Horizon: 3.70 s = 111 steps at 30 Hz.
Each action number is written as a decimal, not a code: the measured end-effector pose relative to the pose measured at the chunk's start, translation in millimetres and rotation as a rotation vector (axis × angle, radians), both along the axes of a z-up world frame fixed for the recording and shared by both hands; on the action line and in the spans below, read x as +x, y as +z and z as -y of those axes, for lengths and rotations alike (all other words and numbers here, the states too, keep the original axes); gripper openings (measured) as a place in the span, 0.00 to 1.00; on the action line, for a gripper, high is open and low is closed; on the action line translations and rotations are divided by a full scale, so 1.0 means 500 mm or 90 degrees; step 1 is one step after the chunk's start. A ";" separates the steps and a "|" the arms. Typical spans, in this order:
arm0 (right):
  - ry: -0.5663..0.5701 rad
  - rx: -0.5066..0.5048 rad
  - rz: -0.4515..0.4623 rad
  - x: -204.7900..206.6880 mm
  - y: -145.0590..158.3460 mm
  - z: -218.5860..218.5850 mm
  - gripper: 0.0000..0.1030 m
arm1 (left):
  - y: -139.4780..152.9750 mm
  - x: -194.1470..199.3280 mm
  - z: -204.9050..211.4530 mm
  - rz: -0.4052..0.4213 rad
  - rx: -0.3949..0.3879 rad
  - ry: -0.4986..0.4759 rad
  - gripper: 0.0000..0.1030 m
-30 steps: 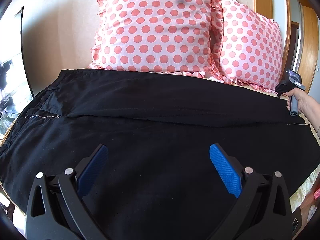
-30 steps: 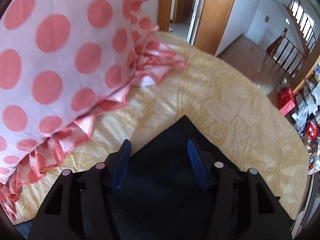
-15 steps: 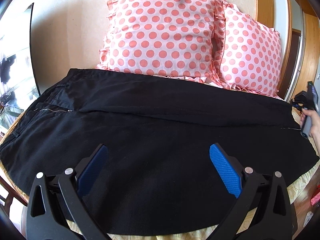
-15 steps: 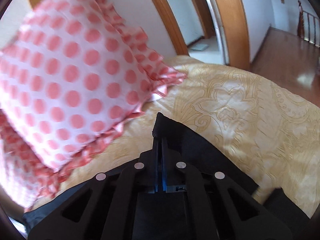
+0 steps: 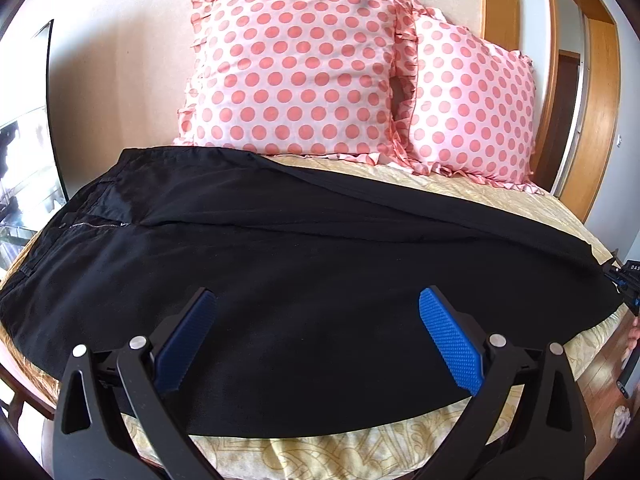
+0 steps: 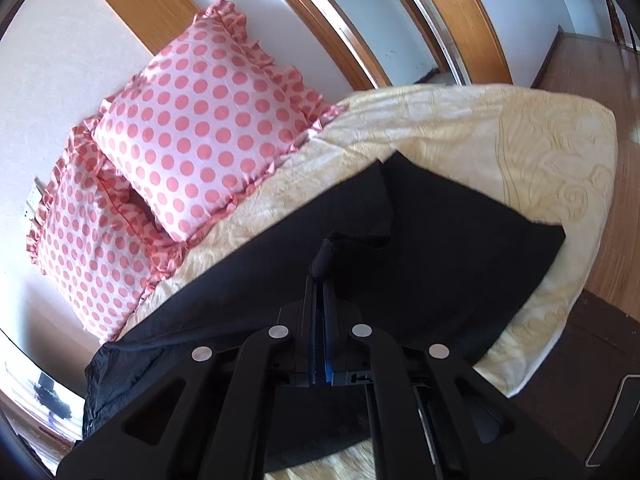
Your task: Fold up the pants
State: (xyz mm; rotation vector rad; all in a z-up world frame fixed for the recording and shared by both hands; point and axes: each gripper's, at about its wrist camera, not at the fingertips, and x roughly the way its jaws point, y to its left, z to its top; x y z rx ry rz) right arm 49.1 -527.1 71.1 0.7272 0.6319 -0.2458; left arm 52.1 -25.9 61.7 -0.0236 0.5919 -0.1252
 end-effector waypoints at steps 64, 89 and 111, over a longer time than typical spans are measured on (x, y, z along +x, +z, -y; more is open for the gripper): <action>-0.073 -0.046 -0.022 -0.047 -0.065 0.061 0.06 | -0.004 0.657 -0.442 -0.265 -0.241 0.360 0.09; -0.109 -0.023 0.030 -0.069 -0.041 0.108 0.06 | -0.077 -0.080 -0.547 -0.075 -0.343 0.386 0.29; -0.128 0.029 0.022 -0.088 -0.062 0.136 0.06 | -0.063 -0.145 -0.596 -0.028 -0.347 0.477 0.04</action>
